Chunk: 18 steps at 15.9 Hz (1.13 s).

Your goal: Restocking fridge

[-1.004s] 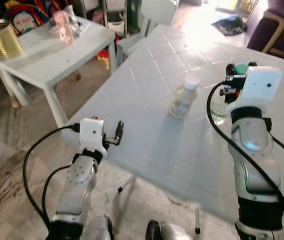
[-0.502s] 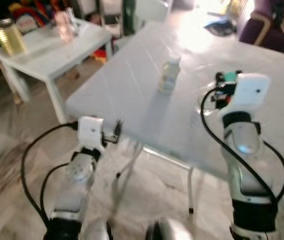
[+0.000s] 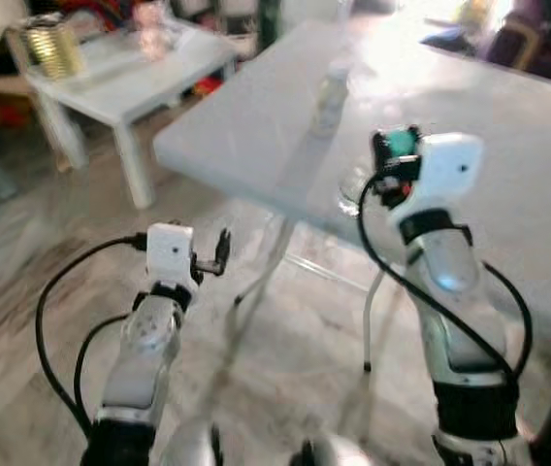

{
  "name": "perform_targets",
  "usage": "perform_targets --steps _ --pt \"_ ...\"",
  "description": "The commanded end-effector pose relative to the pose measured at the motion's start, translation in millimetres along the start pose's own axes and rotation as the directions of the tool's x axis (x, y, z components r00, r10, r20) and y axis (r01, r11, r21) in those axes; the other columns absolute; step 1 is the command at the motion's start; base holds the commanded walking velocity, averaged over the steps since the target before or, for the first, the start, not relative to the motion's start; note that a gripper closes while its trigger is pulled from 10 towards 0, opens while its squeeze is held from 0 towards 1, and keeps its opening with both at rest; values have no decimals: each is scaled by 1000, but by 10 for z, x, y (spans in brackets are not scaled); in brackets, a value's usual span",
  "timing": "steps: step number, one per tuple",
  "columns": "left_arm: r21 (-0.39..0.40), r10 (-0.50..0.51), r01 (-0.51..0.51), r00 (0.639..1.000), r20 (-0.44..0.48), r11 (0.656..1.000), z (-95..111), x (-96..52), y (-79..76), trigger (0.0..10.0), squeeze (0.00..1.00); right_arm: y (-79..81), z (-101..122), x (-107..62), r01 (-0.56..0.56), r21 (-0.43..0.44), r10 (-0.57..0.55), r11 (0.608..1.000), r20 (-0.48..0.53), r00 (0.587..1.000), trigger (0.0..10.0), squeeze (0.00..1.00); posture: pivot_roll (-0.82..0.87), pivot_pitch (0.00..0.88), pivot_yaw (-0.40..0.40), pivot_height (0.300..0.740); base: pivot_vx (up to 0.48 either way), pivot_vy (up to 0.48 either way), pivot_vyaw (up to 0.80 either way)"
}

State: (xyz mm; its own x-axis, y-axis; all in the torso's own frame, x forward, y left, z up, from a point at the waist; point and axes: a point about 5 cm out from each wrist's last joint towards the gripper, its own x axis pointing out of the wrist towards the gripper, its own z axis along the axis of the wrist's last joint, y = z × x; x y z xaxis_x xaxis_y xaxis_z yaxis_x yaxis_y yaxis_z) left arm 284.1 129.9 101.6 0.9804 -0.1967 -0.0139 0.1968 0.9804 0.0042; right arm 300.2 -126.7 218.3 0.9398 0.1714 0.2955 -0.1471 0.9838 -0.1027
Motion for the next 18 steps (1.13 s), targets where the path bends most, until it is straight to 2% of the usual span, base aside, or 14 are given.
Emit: perform_targets --steps 1,5,7,9,11,13,16,18 --pt "7 -18 18 1000 -1 1000 4 27 -61 10000 0 66 -131 -70 -72 8 72 997 -53 996 10000 0 30 91 -25 740 -300 0 0" --pt "51 -15 16 1000 -7 999 -32 -4 -11 10000 0 172 -319 -267 -205 -34 202 978 -77 976 10000 0 26 105 -13 740 -148 0 0" --pt "73 24 -22 999 -36 997 -171 -84 86 10000 0 145 -481 -362 -189 15 189 982 -129 973 10000 0 37 109 -16 740 0 0 731" --pt "130 71 -58 993 -96 990 -384 -194 160 10000 0 111 -708 -524 -195 33 198 980 -184 963 10000 0 68 101 -44 740 0 0 731" --pt "154 111 -93 987 -115 984 -455 -254 241 10000 0 55 -826 -626 -171 65 181 983 -225 957 10000 0 73 92 -47 740 0 0 731" --pt "154 159 -142 982 -104 978 -462 -303 321 10000 0 7 -893 -662 -167 50 174 985 -239 955 10000 0 59 79 -53 740 0 0 731" --pt "173 151 -131 983 -106 976 -517 -347 403 10000 0 -54 -916 -627 -153 44 159 987 -217 963 10000 0 54 61 -52 740 0 0 733" --pt "160 165 -151 983 -79 975 -467 -328 436 10000 0 -116 -932 -630 -110 48 117 993 -209 971 10000 0 59 58 -51 740 0 0 731"
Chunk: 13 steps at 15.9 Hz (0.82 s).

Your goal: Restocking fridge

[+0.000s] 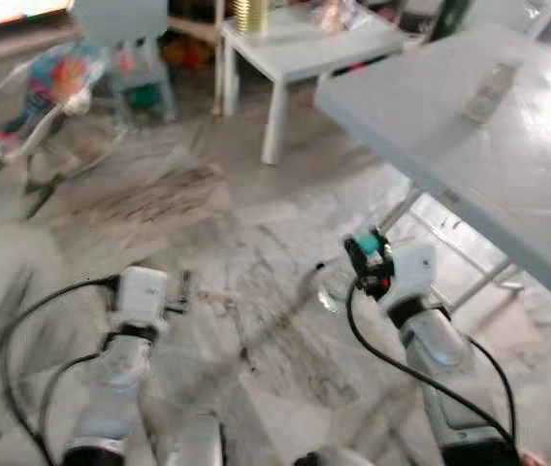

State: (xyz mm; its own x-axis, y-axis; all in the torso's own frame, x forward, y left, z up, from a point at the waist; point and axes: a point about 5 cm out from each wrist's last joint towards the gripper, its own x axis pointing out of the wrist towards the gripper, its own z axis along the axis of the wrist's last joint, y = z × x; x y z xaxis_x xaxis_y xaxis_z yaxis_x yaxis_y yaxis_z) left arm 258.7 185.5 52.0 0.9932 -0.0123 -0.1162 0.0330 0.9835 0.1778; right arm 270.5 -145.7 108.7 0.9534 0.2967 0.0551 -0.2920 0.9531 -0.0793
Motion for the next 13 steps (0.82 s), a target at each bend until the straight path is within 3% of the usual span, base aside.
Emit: perform_targets --steps 1,4,13 --pt "-22 -9 11 999 49 1000 102 25 -53 10000 0 -100 33 -18 48 1 -48 999 26 999 10000 0 59 58 -52 740 0 0 731" --pt "-49 12 -3 983 183 999 480 118 -135 10000 0 -16 128 39 16 3 -16 1000 82 997 10000 0 61 64 -48 740 0 0 733" --pt "-54 -33 41 989 141 998 453 130 -229 10000 0 13 129 92 5 -6 -5 1000 91 996 10000 0 60 56 -35 740 0 -90 732"
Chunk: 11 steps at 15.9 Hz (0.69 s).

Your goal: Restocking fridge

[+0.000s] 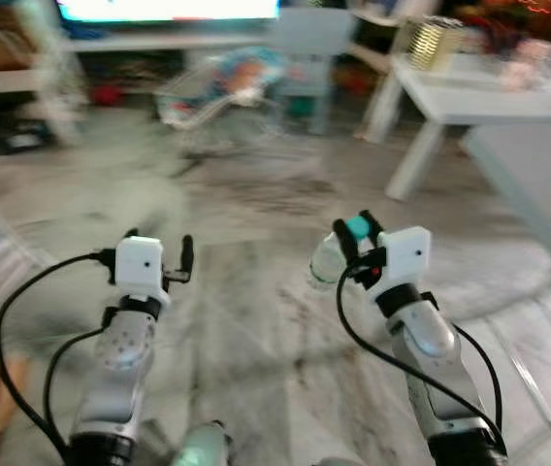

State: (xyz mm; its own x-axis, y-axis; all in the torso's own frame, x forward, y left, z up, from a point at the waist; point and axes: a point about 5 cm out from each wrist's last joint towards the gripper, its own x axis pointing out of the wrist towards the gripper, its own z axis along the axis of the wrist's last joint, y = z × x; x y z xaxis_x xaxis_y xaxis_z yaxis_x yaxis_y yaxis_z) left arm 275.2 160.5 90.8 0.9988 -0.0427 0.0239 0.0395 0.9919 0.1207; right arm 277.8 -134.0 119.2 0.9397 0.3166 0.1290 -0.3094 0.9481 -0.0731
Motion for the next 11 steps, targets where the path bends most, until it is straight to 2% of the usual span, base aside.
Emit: perform_targets --steps 1,4,7,10,11 --pt "-3 -31 31 1000 -4 1000 9 16 -65 10000 0 -60 24 -18 22 -12 -21 1000 16 1000 10000 0 60 55 -34 740 0 0 731" --pt "5 -12 12 1000 -6 1000 -1 16 -59 10000 0 -14 20 -5 5 -13 -5 1000 17 1000 10000 0 63 53 -35 740 0 0 733" --pt "10 61 -61 998 -17 998 -34 -14 51 10000 0 8 19 -7 -5 -14 5 1000 19 1000 10000 0 69 55 -37 740 0 0 731" --pt "-22 42 -43 998 -42 999 -116 -116 72 10000 0 -17 13 2 1 -13 -1 1000 17 1000 10000 0 66 55 -32 740 0 0 733" --pt "-4 48 -48 998 -49 999 -150 -150 78 10000 0 -29 20 14 4 -14 -4 1000 20 1000 10000 0 67 55 -35 740 0 0 731"
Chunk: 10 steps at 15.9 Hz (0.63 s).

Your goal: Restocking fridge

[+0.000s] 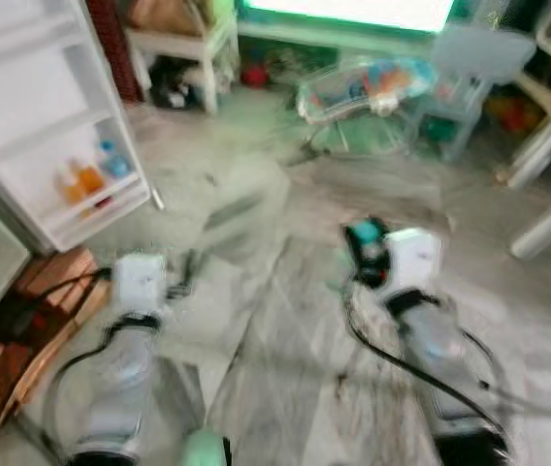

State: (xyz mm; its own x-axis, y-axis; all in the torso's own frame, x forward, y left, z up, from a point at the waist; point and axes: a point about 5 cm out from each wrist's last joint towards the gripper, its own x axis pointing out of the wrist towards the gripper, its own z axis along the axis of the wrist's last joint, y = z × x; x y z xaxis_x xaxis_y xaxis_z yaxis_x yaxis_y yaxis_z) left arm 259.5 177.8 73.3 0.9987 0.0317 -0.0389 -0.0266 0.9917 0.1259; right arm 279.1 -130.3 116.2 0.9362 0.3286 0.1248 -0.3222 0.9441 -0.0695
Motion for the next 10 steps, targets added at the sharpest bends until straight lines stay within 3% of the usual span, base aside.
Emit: perform_targets --steps 1,3,10 --pt "-2 -12 12 1000 20 1000 24 -8 -70 10000 0 -76 53 0 19 -21 -19 1000 24 1000 10000 0 67 56 -36 740 0 0 731" --pt "-30 -7 8 1000 7 1000 20 11 -81 10000 0 -79 63 8 16 -23 -15 1000 27 1000 10000 0 63 58 -33 740 0 0 731" --pt "-21 21 -20 999 31 1000 82 60 -42 10000 0 -115 45 -28 28 -35 -27 999 23 999 10000 0 57 61 -30 740 0 0 733"
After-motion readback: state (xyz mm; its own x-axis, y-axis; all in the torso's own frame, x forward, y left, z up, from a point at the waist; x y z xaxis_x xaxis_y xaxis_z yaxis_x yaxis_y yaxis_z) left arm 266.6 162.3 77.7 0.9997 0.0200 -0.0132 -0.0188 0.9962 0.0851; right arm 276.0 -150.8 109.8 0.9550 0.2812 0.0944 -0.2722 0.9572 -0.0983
